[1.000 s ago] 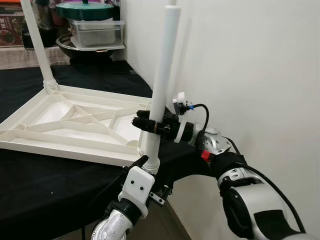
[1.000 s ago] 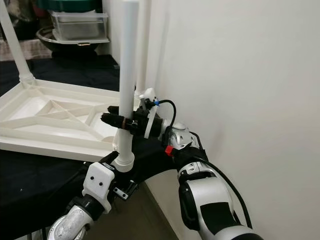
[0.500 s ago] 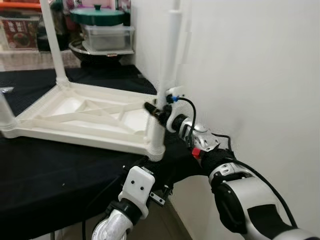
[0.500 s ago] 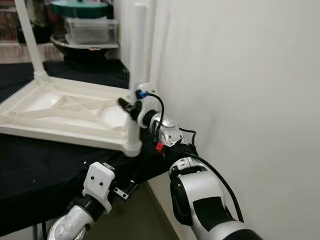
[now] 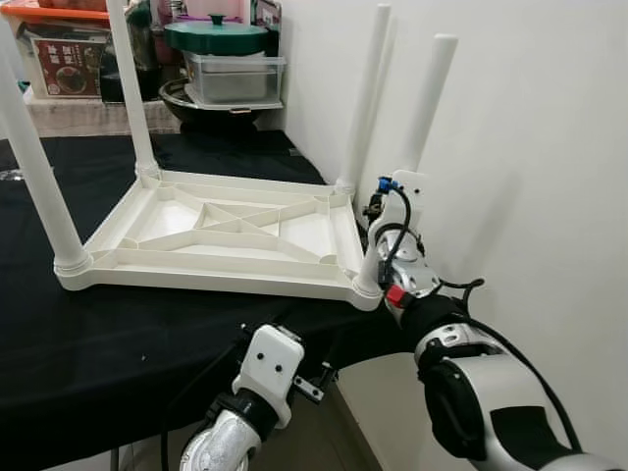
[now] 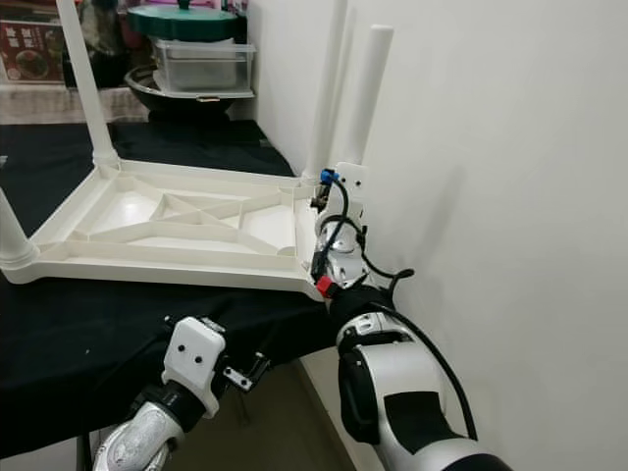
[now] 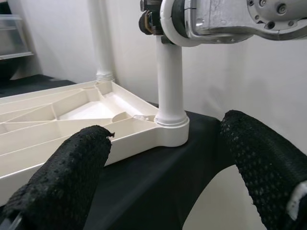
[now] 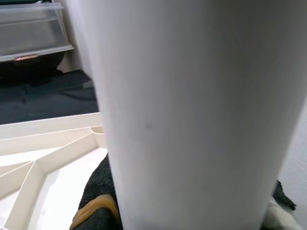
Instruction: Building children table
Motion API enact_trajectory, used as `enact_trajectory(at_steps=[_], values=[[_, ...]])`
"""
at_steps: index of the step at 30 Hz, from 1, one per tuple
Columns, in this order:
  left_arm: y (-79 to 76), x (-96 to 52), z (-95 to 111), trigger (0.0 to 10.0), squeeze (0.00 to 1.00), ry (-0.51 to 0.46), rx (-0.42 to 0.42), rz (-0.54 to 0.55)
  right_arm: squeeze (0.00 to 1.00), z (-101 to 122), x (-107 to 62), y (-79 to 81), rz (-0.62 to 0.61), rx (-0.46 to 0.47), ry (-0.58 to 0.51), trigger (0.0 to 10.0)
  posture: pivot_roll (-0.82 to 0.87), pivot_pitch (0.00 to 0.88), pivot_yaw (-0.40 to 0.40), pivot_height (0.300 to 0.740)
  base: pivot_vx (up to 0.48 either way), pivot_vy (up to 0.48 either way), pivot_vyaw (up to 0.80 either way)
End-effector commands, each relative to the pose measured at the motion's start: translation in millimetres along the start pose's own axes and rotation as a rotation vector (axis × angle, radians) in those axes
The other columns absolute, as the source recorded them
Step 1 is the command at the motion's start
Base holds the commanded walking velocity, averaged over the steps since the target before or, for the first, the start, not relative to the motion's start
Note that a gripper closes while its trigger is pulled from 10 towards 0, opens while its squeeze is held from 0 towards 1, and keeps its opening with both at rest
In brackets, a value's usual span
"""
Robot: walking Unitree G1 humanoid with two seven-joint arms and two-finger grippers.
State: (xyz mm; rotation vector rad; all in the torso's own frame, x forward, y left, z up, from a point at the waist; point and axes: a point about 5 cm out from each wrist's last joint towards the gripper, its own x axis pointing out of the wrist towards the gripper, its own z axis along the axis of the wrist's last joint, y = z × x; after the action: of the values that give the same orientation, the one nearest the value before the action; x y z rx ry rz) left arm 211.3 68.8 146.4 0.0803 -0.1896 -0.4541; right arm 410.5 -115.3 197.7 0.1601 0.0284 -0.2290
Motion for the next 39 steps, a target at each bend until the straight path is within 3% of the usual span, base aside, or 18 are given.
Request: enact_trajectory(at_steps=[1,2,3,4,8,9,14,16,18,20,24,25,32,33,34,36,38,39], values=[[-1.1,0.0,-3,10.0,0.0,0.022,0.009,-0.006,0.0,-22,-2.1,-9.9,-0.047,0.065,0.111,10.0,0.1,0.021,-0.135,0.74,0.0,0.0,0.0],[-1.2,-0.2,-4,10.0,0.0,0.024,0.009,-0.006,0.07,-19,-3.0,-2.7,0.009,0.063,0.087,10.0,0.09,0.016,-0.136,0.74,0.0,0.0,0.0],[-1.3,-0.4,-4,10.0,0.0,0.025,0.009,-0.006,0.07,-17,-3.6,1.4,0.044,0.058,0.071,10.0,0.09,0.015,-0.135,0.74,0.0,0.0,0.0],[-1.6,-0.6,-4,10.0,0.0,0.025,0.008,-0.006,1.0,-15,-4.4,4.5,0.084,0.047,0.05,10.0,0.09,0.014,-0.137,0.74,0.0,0.0,0.0],[-1.9,-0.8,-4,10.0,0.0,0.026,0.007,-0.007,1.0,-16,-6.5,6.5,0.119,0.051,0.032,10.0,0.09,0.013,-0.133,0.74,0.0,0.0,0.0],[-2.3,-0.9,-4,10.0,0.0,0.027,0.007,-0.007,0.0,-22,-11.3,8.6,0.185,0.039,0.021,10.0,0.09,0.01,-0.136,0.74,0.0,0.0,0.0],[-2.0,-0.8,-5,10.0,0.0,0.026,0.005,-0.007,0.0,-34,-19.3,3.9,0.246,0.03,0.02,10.0,0.09,0.005,-0.137,0.74,0.0,0.0,0.0],[-1.9,-1.0,-5,10.0,0.0,0.026,0.006,-0.007,0.0,-38,-24.7,-2.7,0.278,0.032,0.002,10.0,0.09,0.003,-0.134,0.74,0.0,0.0,0.0],[-1.4,-1.2,-5,10.0,0.0,0.027,0.006,-0.008,0.0,-49,-36.9,-12.1,0.404,0.077,0.017,10.0,0.08,0.0,-0.129,0.74,0.0,0.0,0.0],[-1.4,-1.2,-5,10.0,0.0,0.027,0.006,-0.008,0.0,-52,-39.9,-16.1,0.422,0.076,0.023,10.0,0.08,0.0,-0.129,0.74,0.0,0.0,0.0],[-1.8,-1.6,-6,10.0,0.0,0.029,0.007,-0.012,0.0,-64,-56.3,-34.2,0.521,0.087,0.081,10.0,0.08,0.0,-0.125,0.74,0.0,0.0,0.0],[-1.3,-1.7,-6,10.0,0.0,0.029,0.006,-0.01,0.0,-69,-60.7,-45.6,0.548,0.058,0.111,10.0,0.07,0.0,-0.124,0.74,0.0,0.0,0.0],[-1.1,-1.5,-6,10.0,0.0,0.032,0.004,-0.01,0.0,-69,-76.1,-60.1,0.71,0.043,0.158,10.0,0.07,0.002,-0.125,0.74,0.0,0.0,0.0],[1.4,-1.5,-7,10.0,0.0,0.042,-0.009,0.002,0.0,-57,-80.2,-58.9,0.838,-0.002,0.127,10.0,0.06,0.006,-0.119,0.74,0.0,0.0,0.0],[1.4,-1.5,-7,10.0,0.0,0.042,-0.009,0.002,0.0,-57,-80.2,-58.9,0.838,-0.002,0.127,10.0,0.06,0.006,-0.119,0.74,0.0,0.0,0.0],[8.8,-2.2,-9,10.0,0.0,0.065,-0.047,0.05,0.0,-36,-79.3,-51.1,0.977,-0.089,0.06,10.0,0.06,0.008,-0.118,0.74,0.0,0.0,0.0],[14.9,-3.3,-11,10.0,0.0,0.08,-0.077,0.096,0.0,-23,-73.9,-44.2,0.989,-0.139,0.018,10.0,0.06,0.008,-0.118,0.74,0.0,0.0,0.0],[23.8,-4.6,-14,10.0,0.0,0.095,-0.114,0.167,0.0,-9,-58.6,-37.0,0.876,-0.113,-0.036,10.0,0.07,0.015,-0.126,0.74,0.0,0.0,0.0]])
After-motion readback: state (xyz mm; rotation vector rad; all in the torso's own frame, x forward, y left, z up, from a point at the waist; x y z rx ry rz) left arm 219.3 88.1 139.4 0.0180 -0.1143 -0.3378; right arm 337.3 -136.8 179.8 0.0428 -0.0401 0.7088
